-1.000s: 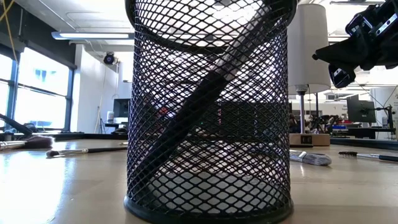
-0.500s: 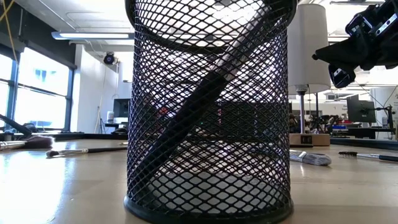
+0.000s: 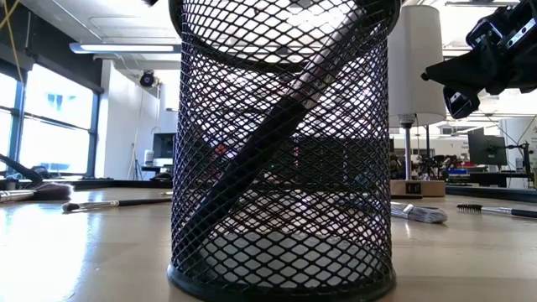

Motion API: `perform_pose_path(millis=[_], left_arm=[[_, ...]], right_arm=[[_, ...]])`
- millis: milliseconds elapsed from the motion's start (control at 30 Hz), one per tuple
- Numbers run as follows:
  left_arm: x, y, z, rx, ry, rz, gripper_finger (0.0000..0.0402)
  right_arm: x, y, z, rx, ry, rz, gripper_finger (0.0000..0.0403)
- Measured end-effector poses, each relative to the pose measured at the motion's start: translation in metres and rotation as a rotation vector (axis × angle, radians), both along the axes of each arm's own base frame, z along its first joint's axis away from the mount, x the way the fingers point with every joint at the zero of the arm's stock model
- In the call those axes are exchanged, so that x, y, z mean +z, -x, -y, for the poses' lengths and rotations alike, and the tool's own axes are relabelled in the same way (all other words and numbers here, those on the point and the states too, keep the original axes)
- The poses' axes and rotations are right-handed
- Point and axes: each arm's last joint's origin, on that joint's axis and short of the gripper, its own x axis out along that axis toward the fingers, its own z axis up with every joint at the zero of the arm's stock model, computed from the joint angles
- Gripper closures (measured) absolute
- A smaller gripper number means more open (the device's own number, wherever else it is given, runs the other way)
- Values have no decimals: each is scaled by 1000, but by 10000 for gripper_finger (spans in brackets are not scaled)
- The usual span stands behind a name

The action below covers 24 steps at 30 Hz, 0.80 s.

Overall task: Put items in baskets/containers
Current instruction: Put the black eyeshadow brush into the black pen holder

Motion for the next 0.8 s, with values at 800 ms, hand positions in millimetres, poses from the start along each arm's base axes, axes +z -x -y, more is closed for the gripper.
perform_pose_path(millis=[800], left_arm=[[-21,111,-65,-42,66,168,401]], right_arm=[[48,-46,3,-178,142,-133,403]])
